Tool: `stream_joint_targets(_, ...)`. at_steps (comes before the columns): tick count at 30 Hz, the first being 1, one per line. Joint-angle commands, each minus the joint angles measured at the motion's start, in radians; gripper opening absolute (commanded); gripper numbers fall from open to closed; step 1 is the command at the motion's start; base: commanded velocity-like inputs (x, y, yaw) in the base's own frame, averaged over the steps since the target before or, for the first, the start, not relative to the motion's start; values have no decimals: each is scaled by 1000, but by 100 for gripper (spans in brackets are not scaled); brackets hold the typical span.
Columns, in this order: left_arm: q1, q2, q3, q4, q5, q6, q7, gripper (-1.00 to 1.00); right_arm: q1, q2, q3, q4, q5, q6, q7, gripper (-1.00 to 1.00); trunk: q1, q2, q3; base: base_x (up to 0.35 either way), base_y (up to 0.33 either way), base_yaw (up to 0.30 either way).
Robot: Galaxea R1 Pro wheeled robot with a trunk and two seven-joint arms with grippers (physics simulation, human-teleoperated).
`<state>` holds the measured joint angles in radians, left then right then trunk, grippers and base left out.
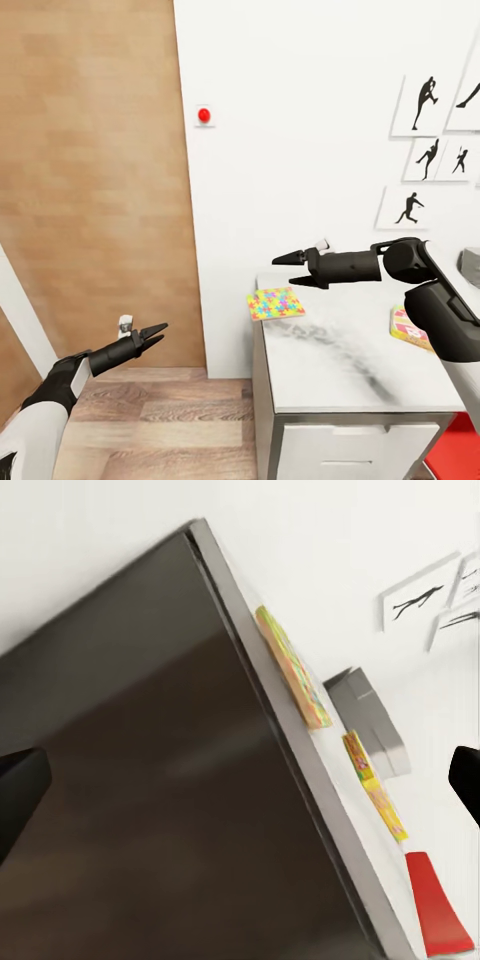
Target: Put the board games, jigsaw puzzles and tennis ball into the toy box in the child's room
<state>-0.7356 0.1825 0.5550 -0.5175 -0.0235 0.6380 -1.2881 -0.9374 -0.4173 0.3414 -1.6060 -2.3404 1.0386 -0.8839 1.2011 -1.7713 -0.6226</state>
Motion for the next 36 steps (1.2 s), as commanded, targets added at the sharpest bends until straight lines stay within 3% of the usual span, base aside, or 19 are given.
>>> stream_joint_targets(1,-1,0,3,0,-3,11,-5,100,-1,0,1,0,-10,0,-10,100,0,-1,0,114,0,-167)
stream_joint_targets(10,-1,-2,3,-1,-3,10,-9,100,-1,0,1,0,-10,0,-10,100,0,-1,5,90,-42,-90)
stream_joint_targets(36,-1,-3,3,0,-3,10,-8,100,-1,-1,2,0,-10,-1,-12,100,0,-1,6,12,-152,-1)
